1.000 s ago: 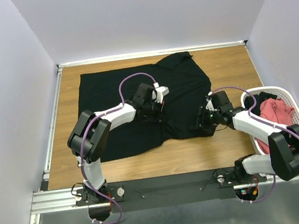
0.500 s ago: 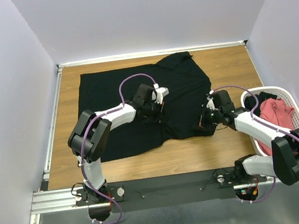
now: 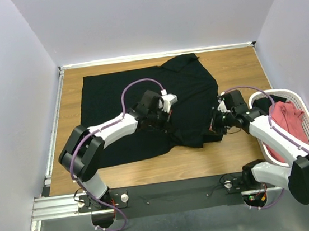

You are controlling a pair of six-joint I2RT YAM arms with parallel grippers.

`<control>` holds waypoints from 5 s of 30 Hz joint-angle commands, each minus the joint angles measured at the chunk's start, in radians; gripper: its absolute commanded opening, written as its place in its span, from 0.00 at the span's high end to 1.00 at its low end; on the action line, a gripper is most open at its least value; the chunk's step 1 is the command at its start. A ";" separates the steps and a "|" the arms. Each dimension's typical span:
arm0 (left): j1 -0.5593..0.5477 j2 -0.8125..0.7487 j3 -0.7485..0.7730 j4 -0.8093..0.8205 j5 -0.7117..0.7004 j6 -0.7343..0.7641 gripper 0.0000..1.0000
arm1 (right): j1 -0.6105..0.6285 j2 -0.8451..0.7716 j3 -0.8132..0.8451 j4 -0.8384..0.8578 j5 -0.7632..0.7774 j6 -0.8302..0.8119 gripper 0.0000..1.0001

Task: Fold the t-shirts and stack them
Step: Flatten the tshirt out, then fold the tshirt

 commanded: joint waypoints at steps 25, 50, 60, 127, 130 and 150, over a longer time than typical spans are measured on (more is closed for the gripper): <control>-0.503 -0.158 -0.076 -0.152 -0.045 -0.118 0.91 | 0.006 -0.364 0.043 -0.773 0.089 -0.021 0.85; -0.062 -0.297 -0.162 -0.156 -0.146 -0.114 0.25 | -0.012 0.058 0.126 -0.195 0.394 -0.070 0.32; 0.473 -0.244 -0.182 -0.066 -0.246 -0.157 0.26 | -0.126 0.358 0.285 0.071 0.396 -0.218 0.34; 0.871 0.612 0.875 -0.308 -0.619 -0.452 0.40 | -0.201 0.717 0.579 0.223 0.160 -0.326 0.26; 0.870 0.643 0.903 -0.310 -0.610 -0.444 0.40 | -0.198 0.727 0.577 0.229 0.148 -0.329 0.26; 0.842 0.727 0.955 -0.416 -0.687 -0.389 0.55 | -0.193 0.740 0.574 0.243 0.145 -0.323 0.26</control>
